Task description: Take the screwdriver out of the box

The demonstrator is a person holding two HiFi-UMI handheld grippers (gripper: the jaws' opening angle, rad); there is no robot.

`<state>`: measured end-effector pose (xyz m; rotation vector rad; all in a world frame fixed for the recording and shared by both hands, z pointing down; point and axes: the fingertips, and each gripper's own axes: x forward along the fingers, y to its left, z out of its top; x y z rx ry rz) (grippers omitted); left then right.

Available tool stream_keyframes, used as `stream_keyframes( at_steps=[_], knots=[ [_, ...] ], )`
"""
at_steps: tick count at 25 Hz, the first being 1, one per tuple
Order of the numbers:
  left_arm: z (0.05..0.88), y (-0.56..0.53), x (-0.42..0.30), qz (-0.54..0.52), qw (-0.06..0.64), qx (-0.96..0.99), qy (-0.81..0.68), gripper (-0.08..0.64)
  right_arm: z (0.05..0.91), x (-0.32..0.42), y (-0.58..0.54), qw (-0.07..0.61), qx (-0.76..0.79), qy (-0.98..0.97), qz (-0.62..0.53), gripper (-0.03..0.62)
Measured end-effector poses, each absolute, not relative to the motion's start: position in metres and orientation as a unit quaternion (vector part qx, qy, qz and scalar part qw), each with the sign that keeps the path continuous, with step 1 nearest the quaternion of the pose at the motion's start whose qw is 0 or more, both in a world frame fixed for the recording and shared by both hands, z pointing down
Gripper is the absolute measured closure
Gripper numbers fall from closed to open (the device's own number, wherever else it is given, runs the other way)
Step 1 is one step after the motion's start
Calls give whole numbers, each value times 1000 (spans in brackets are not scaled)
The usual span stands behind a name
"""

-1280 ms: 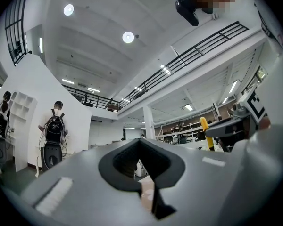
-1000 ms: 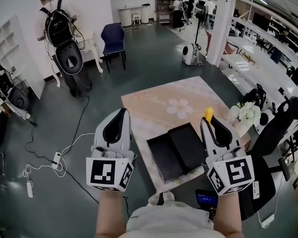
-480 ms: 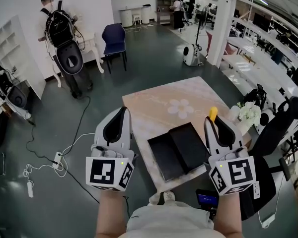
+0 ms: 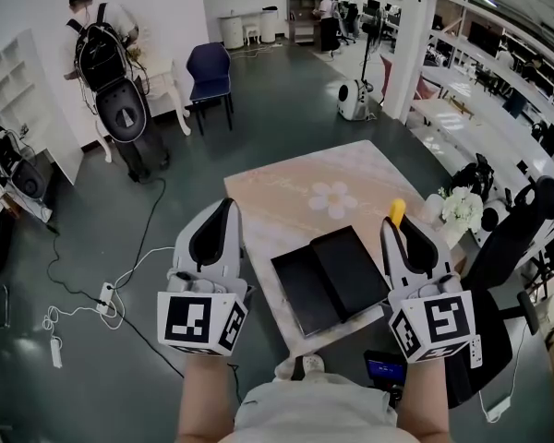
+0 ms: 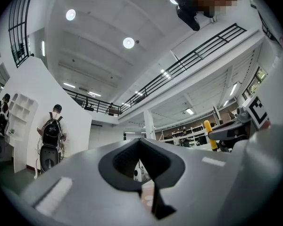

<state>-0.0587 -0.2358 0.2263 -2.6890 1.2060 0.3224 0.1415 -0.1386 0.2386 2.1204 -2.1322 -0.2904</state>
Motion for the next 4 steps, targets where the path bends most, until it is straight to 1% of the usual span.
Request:
stream_keyframes(
  at_steps=[4],
  knots=[
    [225, -237, -56, 110, 88, -903, 405, 555, 236, 145, -139, 58, 702, -703, -98, 511]
  ],
)
